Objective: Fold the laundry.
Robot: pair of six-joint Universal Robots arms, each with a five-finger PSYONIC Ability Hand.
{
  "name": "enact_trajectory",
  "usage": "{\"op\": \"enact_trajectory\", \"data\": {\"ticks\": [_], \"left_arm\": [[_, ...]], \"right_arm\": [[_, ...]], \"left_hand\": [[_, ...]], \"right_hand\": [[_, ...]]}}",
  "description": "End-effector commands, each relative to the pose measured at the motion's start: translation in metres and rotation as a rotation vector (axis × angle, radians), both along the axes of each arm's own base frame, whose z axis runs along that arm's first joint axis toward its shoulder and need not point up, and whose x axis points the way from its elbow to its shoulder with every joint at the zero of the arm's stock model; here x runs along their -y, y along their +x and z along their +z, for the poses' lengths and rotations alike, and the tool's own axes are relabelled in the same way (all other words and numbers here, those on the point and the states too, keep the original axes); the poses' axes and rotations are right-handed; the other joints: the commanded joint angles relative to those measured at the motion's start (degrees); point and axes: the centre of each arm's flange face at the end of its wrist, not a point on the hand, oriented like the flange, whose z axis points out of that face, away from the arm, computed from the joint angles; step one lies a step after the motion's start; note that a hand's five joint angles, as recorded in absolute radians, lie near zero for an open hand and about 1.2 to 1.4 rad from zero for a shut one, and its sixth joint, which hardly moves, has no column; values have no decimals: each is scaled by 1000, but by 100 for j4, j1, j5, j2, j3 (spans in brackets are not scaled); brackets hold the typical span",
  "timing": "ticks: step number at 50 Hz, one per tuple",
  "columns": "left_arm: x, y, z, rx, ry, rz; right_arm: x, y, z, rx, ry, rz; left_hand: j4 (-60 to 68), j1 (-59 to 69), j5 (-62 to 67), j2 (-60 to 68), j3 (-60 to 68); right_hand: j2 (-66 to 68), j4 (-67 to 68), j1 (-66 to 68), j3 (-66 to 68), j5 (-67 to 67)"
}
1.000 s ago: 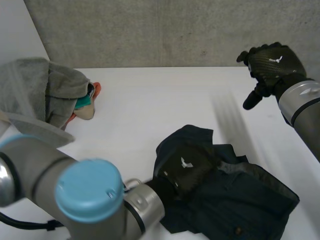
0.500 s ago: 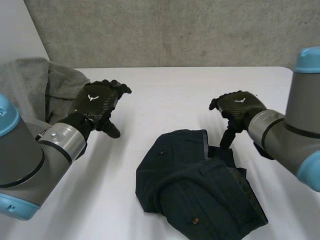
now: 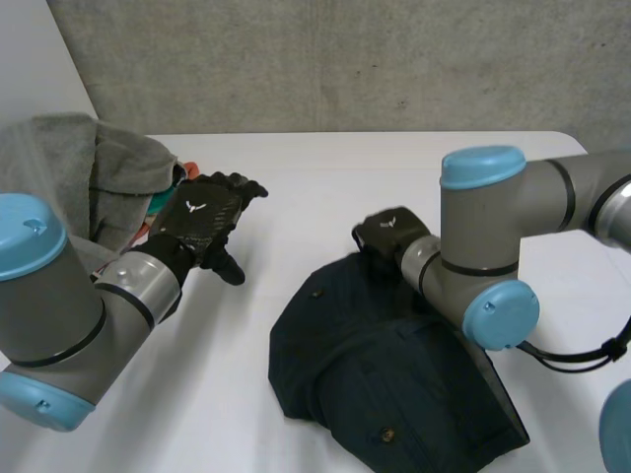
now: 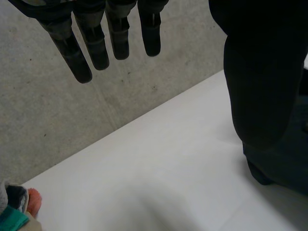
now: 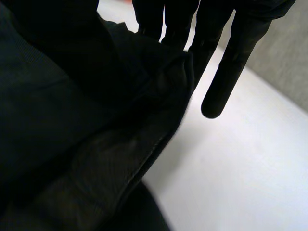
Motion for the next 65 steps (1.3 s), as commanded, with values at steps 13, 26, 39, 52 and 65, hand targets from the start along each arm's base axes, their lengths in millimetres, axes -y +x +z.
{"op": "enact_trajectory", "data": {"ticks": [13,26,39,52,65], "left_arm": [[35,-37,-55,18,94,-134],[-11,-80,-79,-70,289,-456],[84,-62,71,-317,-230,-144],[56,-36,206,-553,-689,-96],[46,-32,83,-380,-340,-73]], "right_arm": [[-78,-29,164,234,-235,125],[-97,-34,168,256,-217,231],[-17,-31,207,312,-446,43],[8,-23,272,526,-814,-27],[-11,-21,198,337,-495,83]], "left_hand": [[-599,-732,-518,-616,-631],[2993,2859,3073,2975,2960],[6296,6162,6376,6278,6263],[6296,6162,6376,6278,6263],[1654,1521,1734,1637,1621]], "right_hand": [[1313,1457,1700,1349,1598],[1313,1457,1700,1349,1598],[1313,1457,1700,1349,1598],[1313,1457,1700,1349,1598],[1313,1457,1700,1349,1598]]}}
